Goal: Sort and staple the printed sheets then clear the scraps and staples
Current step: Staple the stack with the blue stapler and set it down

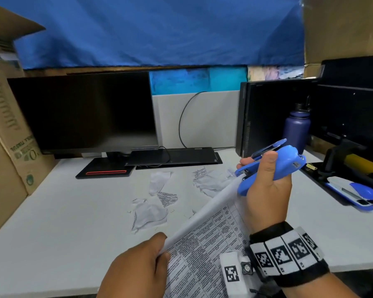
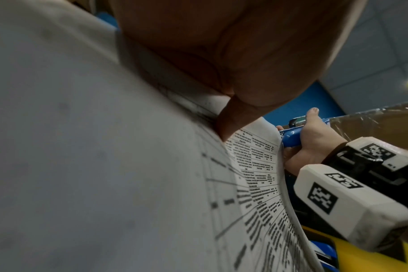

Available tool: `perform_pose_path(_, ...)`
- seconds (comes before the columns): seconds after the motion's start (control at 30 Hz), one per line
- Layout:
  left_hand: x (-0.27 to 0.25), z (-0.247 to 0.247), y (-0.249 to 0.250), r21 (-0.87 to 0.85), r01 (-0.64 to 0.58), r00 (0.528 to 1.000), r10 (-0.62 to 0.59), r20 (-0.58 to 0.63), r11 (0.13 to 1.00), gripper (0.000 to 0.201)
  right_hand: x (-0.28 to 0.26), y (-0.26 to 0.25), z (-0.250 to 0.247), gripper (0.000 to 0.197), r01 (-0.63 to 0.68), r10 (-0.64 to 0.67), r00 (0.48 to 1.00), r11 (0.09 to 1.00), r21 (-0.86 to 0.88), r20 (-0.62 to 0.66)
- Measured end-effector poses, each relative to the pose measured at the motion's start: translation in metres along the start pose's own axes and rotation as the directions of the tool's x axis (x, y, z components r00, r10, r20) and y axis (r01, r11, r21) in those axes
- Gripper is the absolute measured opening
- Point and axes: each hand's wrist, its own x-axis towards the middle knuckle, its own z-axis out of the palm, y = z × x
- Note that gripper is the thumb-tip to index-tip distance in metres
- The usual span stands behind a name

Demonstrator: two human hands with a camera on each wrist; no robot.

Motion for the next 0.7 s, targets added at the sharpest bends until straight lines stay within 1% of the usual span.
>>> perform_pose_path(0.03, 0.000, -0.001, 0.000, 0.019, -0.010, 1.000, 0.011, -0.024, 1.000, 0.018, 0.001, -0.002, 0.000, 0.076, -0.014, 0.014, 1.000, 1.000, 0.017, 0.003)
perform_pose_path(0.1, 0.000, -0.003, -0.002, 0.042, -0.017, 0.998, 0.020, -0.066, 0.999, 0.021, 0.003, -0.005, 0.000, 0.060, -0.043, 0.043, 0.999, 0.998, 0.049, 0.003)
perform_pose_path(0.17, 0.002, -0.006, -0.004, 0.098, -0.027, 0.996, 0.035, -0.081, 0.995, 0.017, 0.004, -0.010, 0.000, 0.041, -0.079, 0.078, 0.997, 0.993, 0.084, 0.010)
perform_pose_path(0.2, 0.002, -0.008, -0.005, 0.135, -0.041, 0.995, 0.053, -0.084, 0.990, 0.016, 0.005, -0.011, 0.001, 0.037, -0.094, 0.093, 0.996, 0.991, 0.098, 0.018)
perform_pose_path(0.27, 0.003, -0.015, -0.009, 0.166, -0.120, 0.990, 0.132, -0.058, 0.979, 0.025, 0.006, -0.014, 0.000, 0.035, -0.115, 0.112, 0.993, 0.987, 0.112, 0.033)
perform_pose_path(0.33, 0.004, -0.019, -0.011, 0.207, -0.154, 0.985, 0.167, -0.048, 0.966, 0.033, 0.007, -0.015, 0.000, 0.035, -0.127, 0.122, 0.991, 0.984, 0.122, 0.047)
perform_pose_path(0.4, 0.005, -0.023, -0.011, 0.207, -0.141, 0.988, 0.152, -0.038, 0.968, 0.036, 0.008, -0.018, -0.001, 0.037, -0.142, 0.135, 0.989, 0.979, 0.146, 0.059)
perform_pose_path(0.5, 0.003, -0.025, -0.012, 0.185, -0.081, 0.995, 0.089, -0.035, 0.979, 0.033, 0.008, -0.021, 0.000, 0.043, -0.168, 0.158, 0.985, 0.970, 0.174, 0.067)
perform_pose_path(0.57, 0.003, -0.026, -0.012, 0.166, -0.070, 0.995, 0.080, -0.053, 0.984, 0.030, 0.007, -0.023, 0.001, 0.041, -0.180, 0.171, 0.983, 0.965, 0.193, 0.064)
perform_pose_path(0.7, 0.004, -0.022, -0.012, 0.191, -0.049, 0.995, 0.065, -0.080, 0.980, 0.019, 0.005, -0.025, 0.001, 0.036, -0.195, 0.191, 0.981, 0.961, 0.196, 0.038)
